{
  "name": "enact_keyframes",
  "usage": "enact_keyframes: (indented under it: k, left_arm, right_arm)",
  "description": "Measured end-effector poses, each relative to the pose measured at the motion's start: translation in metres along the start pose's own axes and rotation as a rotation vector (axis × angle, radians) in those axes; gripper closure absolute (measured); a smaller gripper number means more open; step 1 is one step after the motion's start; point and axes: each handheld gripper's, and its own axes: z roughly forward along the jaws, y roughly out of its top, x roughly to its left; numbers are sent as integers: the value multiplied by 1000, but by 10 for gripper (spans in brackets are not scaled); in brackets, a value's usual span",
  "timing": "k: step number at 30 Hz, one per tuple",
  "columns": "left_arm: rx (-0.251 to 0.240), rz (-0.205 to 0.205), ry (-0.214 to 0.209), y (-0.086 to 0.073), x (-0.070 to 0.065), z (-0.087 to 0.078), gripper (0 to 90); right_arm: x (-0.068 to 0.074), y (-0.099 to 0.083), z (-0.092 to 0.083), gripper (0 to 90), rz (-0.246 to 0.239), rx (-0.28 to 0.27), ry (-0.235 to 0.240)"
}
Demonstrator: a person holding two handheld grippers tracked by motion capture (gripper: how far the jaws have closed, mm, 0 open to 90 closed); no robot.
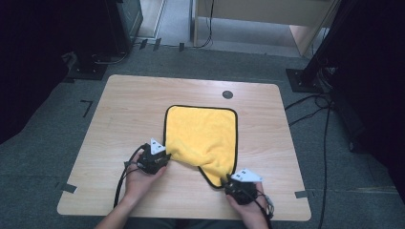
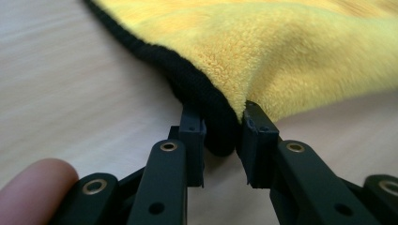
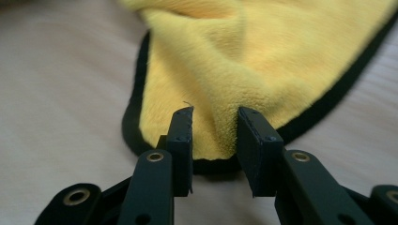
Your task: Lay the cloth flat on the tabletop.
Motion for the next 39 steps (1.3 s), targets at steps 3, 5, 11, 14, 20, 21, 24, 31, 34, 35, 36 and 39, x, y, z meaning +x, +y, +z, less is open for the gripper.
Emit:
enact_keyframes:
  k: [3, 5, 11, 14, 20, 21, 24, 31, 34, 35, 36, 39]
  left_arm:
    - [11, -39, 30, 8, 18, 6, 740]
    - [16, -56, 54, 14, 28, 10, 728]
    - [-37, -170, 89, 26, 53, 4, 509]
    - [-87, -165, 54, 20, 48, -14, 440]
    - [-94, -93, -34, -4, 11, -36, 378]
    - [-84, -70, -49, -8, 1, -38, 371]
    - [-44, 53, -37, -19, -30, -34, 355]
    - [-1, 111, -5, -33, -40, -26, 357]
    - [7, 113, 14, -34, -32, -28, 358]
    - [5, 99, 14, -35, -29, -28, 360]
    - [6, 93, 20, -36, -26, -29, 360]
    - [7, 74, 37, -38, -14, -31, 360]
  right_arm:
    - [37, 4, 10, 674, -58, 8, 68]
    - [61, 11, 20, 674, -80, 20, 131]
    - [108, 41, 53, 567, -110, 47, 282]
    - [95, 51, 45, 547, -54, -17, 361]
    - [0, 78, 27, 537, 22, -133, 29]
    - [-13, 82, 28, 537, 28, -136, -33]
    - [-65, 94, 46, 519, 50, -105, -214]
    - [-91, 87, 76, 515, 42, 1, -246]
    - [-92, 78, 73, 520, 48, -8, -239]
    - [-92, 75, 70, 522, 64, -5, -233]
    - [-92, 71, 65, 524, 72, -3, -230]
    - [-83, 54, 49, 529, 91, -9, -226]
